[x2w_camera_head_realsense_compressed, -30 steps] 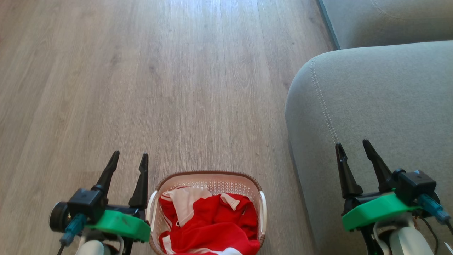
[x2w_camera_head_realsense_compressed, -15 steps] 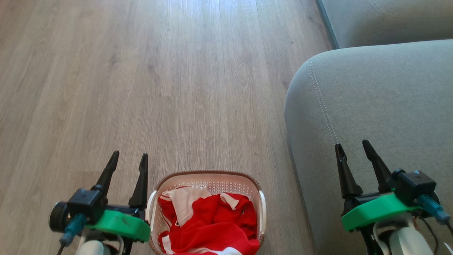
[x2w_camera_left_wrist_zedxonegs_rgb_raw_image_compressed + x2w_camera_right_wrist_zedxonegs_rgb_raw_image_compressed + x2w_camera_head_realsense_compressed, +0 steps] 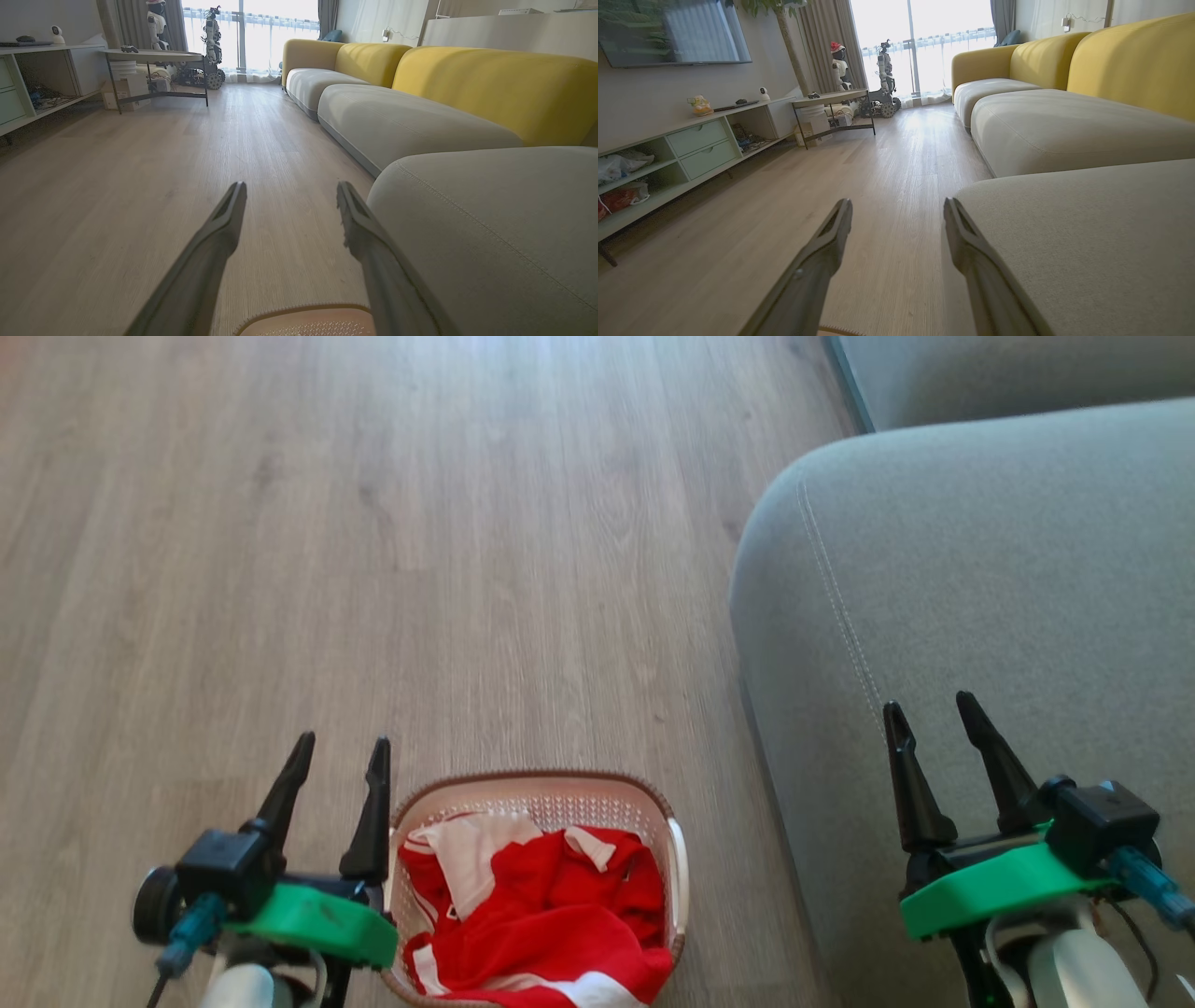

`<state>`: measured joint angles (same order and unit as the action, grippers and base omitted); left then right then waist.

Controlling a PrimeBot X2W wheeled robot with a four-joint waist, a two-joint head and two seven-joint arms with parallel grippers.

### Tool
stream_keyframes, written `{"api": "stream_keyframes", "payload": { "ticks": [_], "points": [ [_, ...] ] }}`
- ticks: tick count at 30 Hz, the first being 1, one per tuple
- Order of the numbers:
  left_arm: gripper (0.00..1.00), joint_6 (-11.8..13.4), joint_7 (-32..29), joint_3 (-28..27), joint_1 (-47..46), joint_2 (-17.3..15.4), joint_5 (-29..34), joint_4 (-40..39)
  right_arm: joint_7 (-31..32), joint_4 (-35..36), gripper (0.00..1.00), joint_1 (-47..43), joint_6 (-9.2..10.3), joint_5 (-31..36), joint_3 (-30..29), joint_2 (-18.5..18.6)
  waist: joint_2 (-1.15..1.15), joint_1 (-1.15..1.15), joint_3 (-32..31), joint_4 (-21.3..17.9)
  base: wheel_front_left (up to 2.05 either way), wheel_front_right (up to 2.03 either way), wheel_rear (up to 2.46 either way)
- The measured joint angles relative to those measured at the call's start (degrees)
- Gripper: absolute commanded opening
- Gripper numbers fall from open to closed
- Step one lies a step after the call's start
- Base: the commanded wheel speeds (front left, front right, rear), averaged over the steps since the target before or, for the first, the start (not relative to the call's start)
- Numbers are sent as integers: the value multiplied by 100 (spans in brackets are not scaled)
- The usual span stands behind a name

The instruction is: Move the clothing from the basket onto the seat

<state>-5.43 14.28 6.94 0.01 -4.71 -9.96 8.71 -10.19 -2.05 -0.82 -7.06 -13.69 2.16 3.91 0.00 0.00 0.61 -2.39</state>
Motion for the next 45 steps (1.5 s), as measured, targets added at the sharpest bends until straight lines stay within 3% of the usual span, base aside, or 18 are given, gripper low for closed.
{"api": "stream_keyframes", "payload": {
  "ticks": [22,45],
  "points": [
    [100,-11,-265,168,-1023,-78,-178,755,-151,357,100,643,0,-49,-5,63,0,0,1240,-436,0,0,0],
    [100,-170,-1009,1109,-2998,-129,-709,3790,-346,872,100,1601,-1,-33,52,8,0,-1,2946,-791,0,0,0]
  ]
}}
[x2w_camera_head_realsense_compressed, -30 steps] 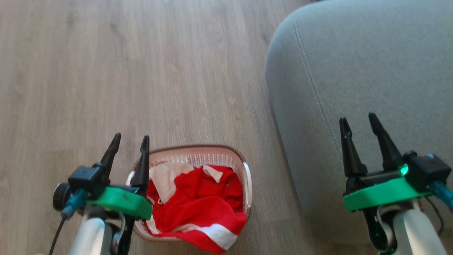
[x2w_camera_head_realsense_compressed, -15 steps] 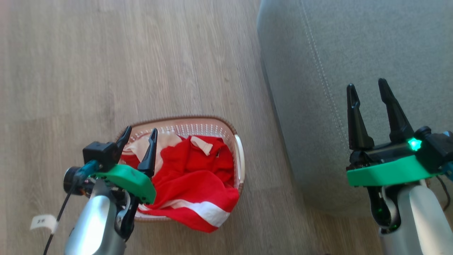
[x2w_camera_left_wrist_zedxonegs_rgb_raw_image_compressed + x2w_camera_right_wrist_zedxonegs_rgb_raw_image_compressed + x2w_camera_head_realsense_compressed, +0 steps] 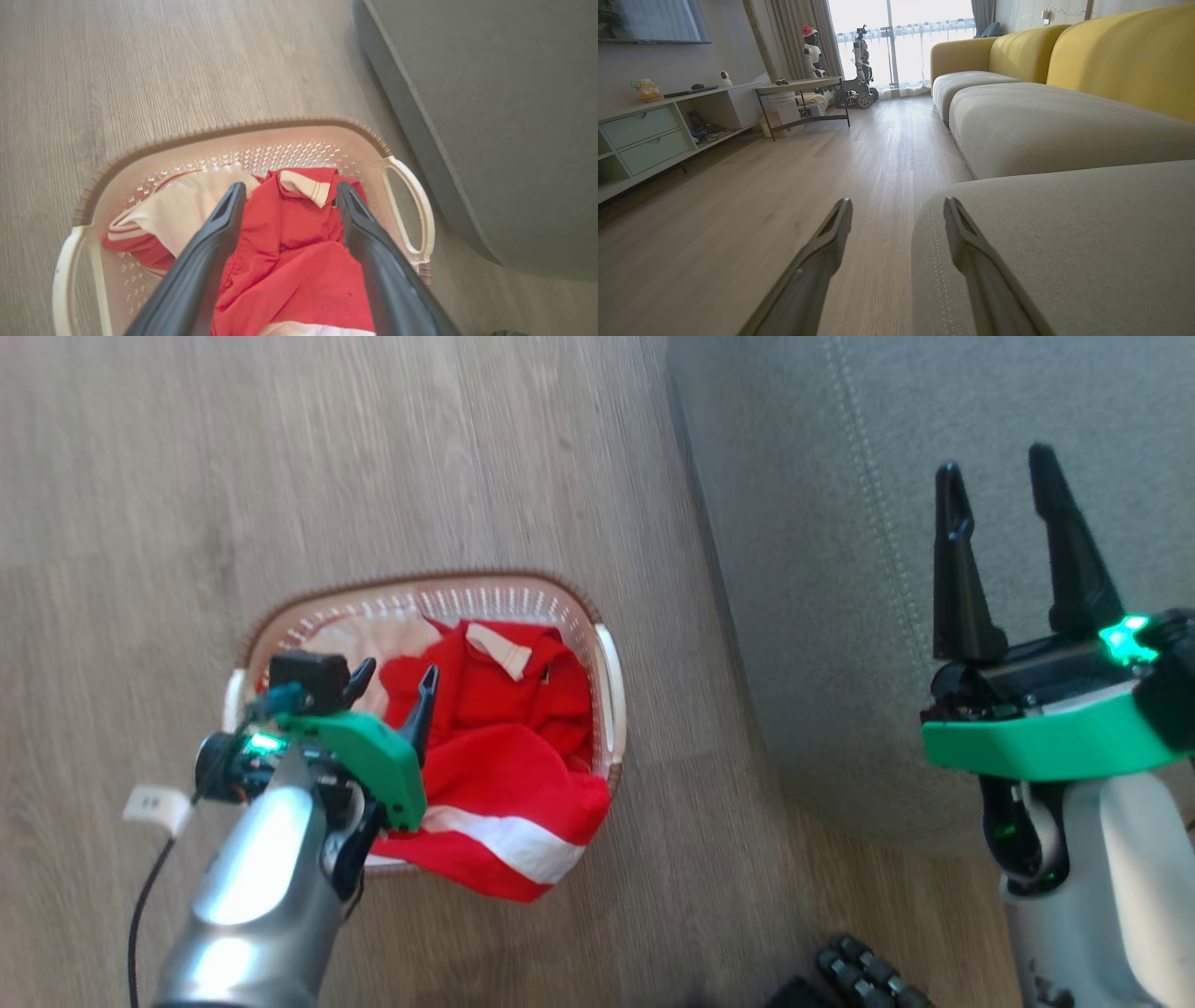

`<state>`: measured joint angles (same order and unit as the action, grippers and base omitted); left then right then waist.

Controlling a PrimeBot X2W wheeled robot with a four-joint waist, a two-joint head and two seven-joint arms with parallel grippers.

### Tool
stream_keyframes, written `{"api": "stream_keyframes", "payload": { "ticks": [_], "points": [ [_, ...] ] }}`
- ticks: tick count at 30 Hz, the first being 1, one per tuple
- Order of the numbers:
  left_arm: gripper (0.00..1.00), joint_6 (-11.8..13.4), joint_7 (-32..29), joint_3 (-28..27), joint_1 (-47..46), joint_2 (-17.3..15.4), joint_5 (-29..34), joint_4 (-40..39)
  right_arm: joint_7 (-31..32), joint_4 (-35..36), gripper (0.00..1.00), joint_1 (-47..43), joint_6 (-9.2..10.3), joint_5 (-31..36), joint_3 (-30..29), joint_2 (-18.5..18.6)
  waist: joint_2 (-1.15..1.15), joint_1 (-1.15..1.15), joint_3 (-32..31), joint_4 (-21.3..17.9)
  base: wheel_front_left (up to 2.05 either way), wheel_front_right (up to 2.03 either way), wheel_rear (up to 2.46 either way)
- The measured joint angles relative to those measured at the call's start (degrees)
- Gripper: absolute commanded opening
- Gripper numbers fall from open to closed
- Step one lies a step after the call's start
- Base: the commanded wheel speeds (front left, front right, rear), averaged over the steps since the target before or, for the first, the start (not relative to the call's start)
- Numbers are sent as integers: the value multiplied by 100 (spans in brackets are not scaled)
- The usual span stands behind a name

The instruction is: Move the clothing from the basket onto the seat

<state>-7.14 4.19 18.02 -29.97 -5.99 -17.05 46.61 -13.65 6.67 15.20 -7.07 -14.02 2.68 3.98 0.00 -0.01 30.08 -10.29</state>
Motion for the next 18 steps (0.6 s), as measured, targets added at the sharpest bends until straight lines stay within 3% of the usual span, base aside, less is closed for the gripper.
{"api": "stream_keyframes", "payload": {
  "ticks": [18],
  "points": [
    [100,0,-823,1160,-1213,-197,-1012,1556,-23,498,100,723,0,54,140,-26,0,0,1259,-297,0,0,0]
  ]
}}
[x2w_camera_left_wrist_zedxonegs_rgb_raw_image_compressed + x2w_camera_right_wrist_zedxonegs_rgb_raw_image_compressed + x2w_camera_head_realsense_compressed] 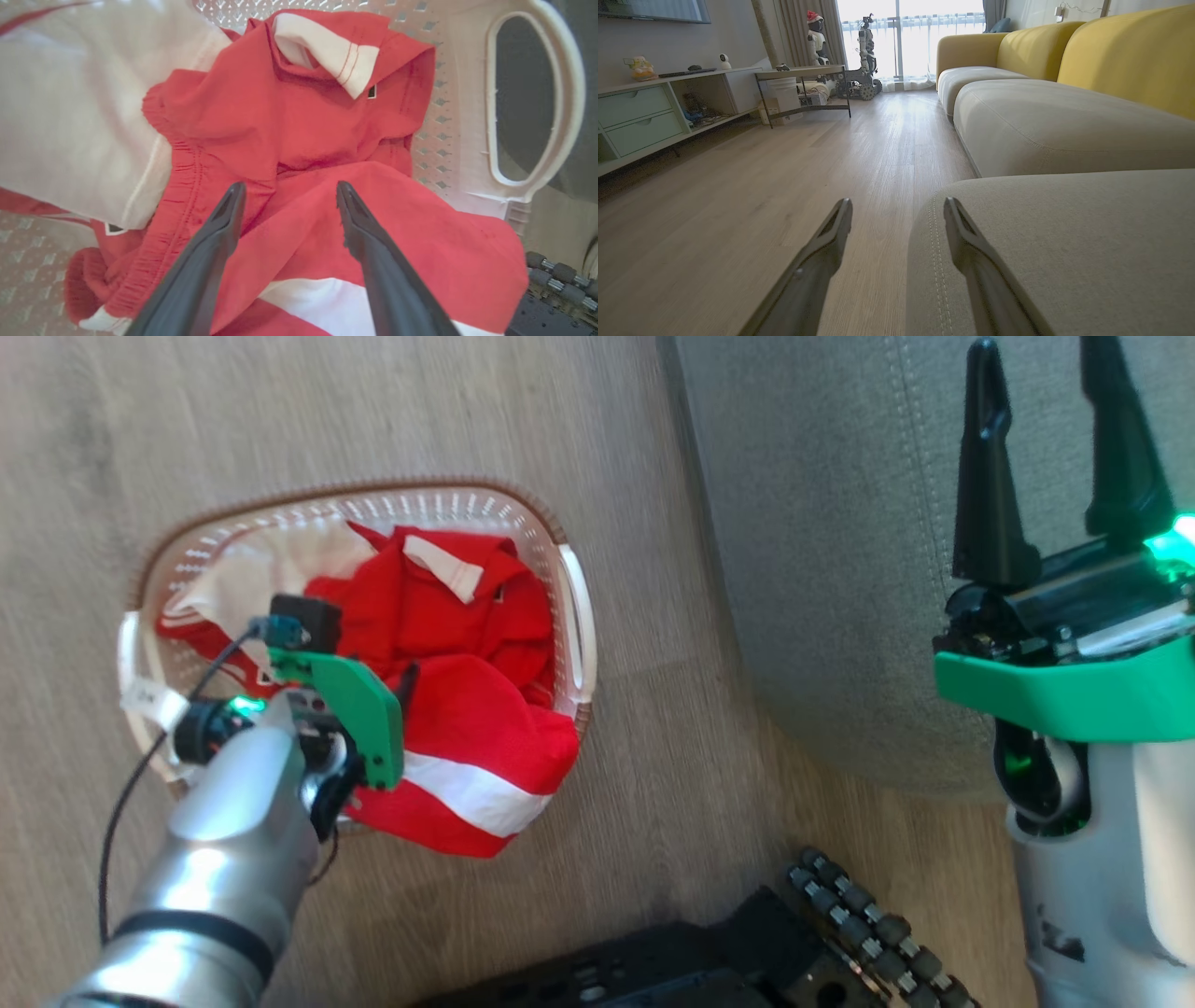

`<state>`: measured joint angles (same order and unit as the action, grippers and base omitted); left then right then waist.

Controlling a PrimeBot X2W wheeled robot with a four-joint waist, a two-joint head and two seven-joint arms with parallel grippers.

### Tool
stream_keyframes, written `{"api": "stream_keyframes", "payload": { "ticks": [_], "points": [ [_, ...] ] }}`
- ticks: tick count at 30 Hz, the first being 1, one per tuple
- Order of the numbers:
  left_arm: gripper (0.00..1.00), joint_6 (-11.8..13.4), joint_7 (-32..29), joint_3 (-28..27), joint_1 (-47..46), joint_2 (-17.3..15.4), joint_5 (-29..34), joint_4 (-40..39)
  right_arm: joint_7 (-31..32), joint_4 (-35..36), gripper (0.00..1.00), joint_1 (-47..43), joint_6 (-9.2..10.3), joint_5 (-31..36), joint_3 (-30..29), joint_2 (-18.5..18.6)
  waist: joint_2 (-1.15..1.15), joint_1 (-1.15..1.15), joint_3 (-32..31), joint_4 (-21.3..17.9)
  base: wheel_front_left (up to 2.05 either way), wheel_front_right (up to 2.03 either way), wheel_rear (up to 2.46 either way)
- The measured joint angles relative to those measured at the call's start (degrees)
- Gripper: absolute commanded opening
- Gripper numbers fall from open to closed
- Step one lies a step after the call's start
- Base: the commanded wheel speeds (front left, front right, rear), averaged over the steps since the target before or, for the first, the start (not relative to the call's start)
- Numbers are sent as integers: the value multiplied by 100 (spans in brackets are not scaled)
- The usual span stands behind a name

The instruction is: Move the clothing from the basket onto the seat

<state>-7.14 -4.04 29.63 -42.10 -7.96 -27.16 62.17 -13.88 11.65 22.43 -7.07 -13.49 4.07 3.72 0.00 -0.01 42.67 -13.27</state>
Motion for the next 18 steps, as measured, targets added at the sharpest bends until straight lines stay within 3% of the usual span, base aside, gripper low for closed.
{"api": "stream_keyframes", "payload": {
  "ticks": [12,18],
  "points": [
    [100,0,-320,505,-686,-207,-138,713,0,360,100,206,0,7,82,-16,0,0,647,-289,0,0,0],
    [100,0,-833,935,-798,-261,-58,895,-1,431,100,205,0,5,118,-19,0,1,776,-360,0,0,0]
  ]
}}
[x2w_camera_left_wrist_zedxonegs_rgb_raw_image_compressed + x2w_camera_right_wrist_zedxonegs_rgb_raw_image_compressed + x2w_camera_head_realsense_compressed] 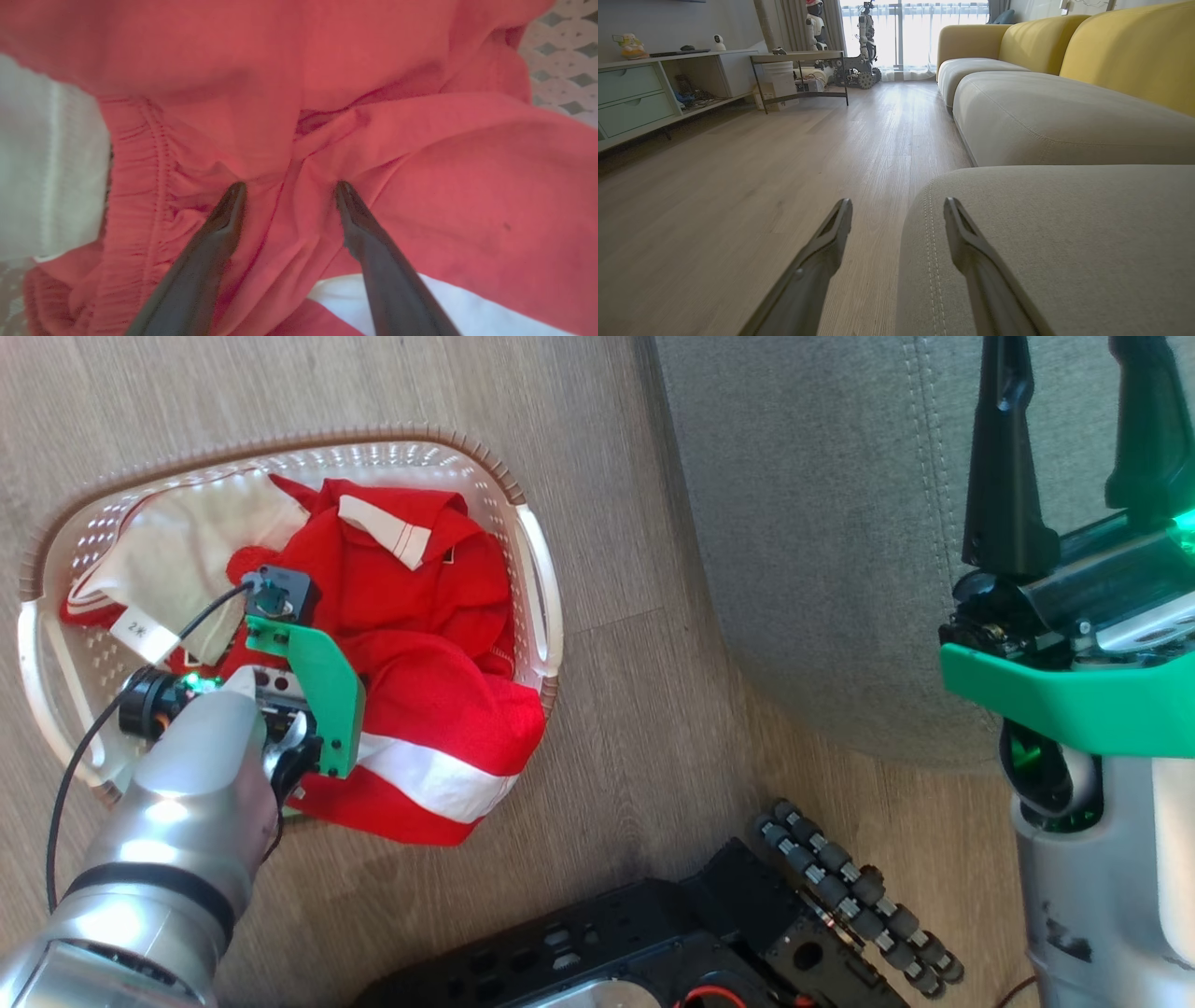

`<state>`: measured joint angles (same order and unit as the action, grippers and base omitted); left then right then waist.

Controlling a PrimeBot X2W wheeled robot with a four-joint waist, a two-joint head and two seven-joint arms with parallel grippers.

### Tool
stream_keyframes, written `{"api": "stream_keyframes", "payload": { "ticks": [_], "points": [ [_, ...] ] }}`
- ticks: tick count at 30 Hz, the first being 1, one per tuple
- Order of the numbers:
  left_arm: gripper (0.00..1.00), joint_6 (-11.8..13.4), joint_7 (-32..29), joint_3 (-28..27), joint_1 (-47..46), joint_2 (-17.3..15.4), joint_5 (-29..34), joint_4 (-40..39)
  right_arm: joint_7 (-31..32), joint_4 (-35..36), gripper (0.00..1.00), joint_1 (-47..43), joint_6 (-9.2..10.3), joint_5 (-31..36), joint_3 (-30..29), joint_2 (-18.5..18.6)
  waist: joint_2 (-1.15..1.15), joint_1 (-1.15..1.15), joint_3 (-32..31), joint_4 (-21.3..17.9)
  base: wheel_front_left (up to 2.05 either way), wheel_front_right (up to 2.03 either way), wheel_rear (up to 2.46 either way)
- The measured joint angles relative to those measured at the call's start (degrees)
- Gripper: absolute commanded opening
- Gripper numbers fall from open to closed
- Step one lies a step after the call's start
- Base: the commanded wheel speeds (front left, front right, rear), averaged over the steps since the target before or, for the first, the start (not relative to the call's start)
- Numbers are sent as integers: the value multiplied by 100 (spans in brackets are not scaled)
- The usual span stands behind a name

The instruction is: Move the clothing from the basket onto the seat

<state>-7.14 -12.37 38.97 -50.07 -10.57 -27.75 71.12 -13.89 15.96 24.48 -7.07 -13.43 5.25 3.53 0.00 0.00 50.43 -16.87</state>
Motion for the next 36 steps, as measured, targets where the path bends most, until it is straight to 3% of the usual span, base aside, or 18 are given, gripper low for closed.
{"api": "stream_keyframes", "payload": {
  "ticks": [2,3,4,5,6,21,36],
  "points": [
    [100,0,-16,74,-3,-2,-12,-1,0,19,100,1,0,0,4,-1,0,0,20,2,0,0,0],
    [94,0,-16,107,-2,-5,-40,0,-1,21,100,1,0,0,4,-1,0,0,30,4,0,0,0],
    [65,0,-16,122,-3,-11,-70,0,-5,21,100,1,0,0,4,-1,0,0,39,6,0,0,0],
    [22,0,-16,135,-3,-16,-86,0,-9,21,100,1,0,0,4,-1,0,0,47,8,0,0,0],
    [0,0,-16,151,-3,-20,-110,0,-9,21,100,1,0,0,4,-1,0,0,53,12,0,0,0],
    [0,0,274,500,-9,-48,-603,-93,-33,-79,100,100,0,-1,27,-2,0,0,-139,73,0,0,0],
    [0,0,1410,766,562,45,-1259,-487,-55,-432,100,-216,0,36,-4,0,-1,0,-1305,326,0,0,0]
  ]
}}
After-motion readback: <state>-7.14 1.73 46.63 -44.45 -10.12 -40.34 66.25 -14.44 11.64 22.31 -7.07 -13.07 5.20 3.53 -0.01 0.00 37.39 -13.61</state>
